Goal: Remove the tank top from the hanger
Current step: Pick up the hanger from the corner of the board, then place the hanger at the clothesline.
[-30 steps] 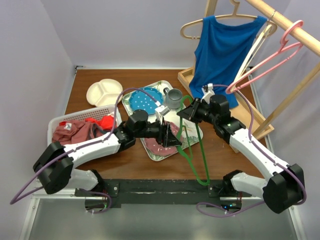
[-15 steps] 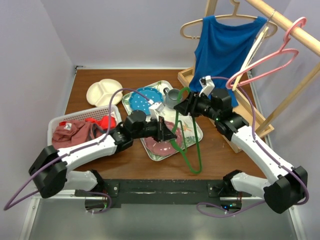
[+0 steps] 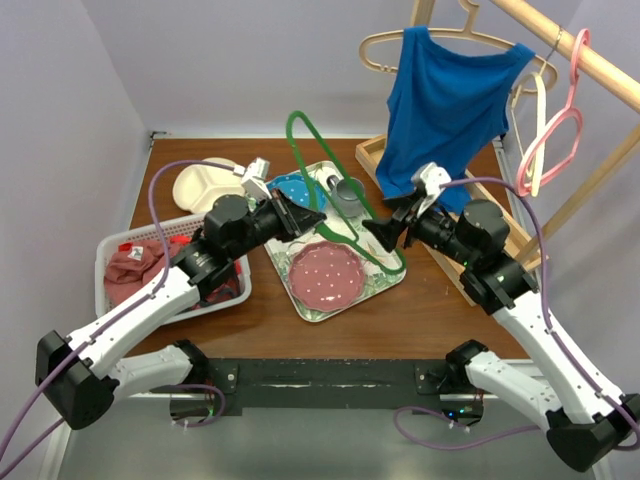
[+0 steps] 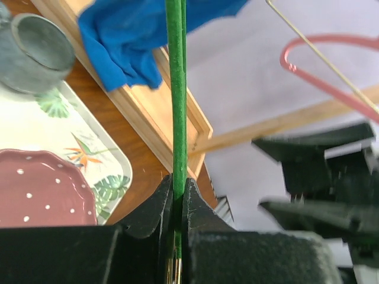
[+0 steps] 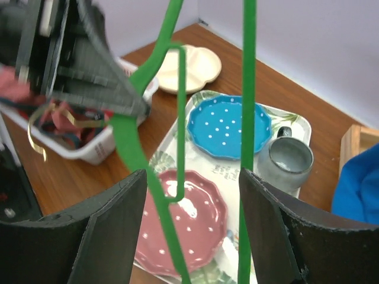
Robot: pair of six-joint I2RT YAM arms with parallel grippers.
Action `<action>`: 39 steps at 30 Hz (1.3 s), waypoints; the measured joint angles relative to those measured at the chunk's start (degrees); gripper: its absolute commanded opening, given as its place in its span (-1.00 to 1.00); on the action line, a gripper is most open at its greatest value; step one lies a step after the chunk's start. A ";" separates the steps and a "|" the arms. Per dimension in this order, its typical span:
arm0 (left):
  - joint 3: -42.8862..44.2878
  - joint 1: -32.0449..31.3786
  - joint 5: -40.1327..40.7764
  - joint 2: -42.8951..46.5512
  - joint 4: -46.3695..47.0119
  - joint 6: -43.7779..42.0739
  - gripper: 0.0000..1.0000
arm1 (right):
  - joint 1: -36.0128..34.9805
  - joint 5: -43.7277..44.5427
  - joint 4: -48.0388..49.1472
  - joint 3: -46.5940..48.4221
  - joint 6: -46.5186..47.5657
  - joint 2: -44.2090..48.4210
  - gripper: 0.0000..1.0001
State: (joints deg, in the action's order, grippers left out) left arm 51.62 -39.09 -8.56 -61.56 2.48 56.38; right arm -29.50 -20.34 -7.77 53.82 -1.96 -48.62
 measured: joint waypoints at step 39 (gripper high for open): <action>7.08 0.94 12.26 9.88 -16.09 -14.43 0.43 | -20.06 21.79 1.66 -5.38 27.34 -7.19 -1.00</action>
State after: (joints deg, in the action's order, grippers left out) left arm 58.70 -38.15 3.70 -51.68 -13.61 41.95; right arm -49.56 1.45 -6.11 48.45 25.39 -55.81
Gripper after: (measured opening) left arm 0.689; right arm 0.101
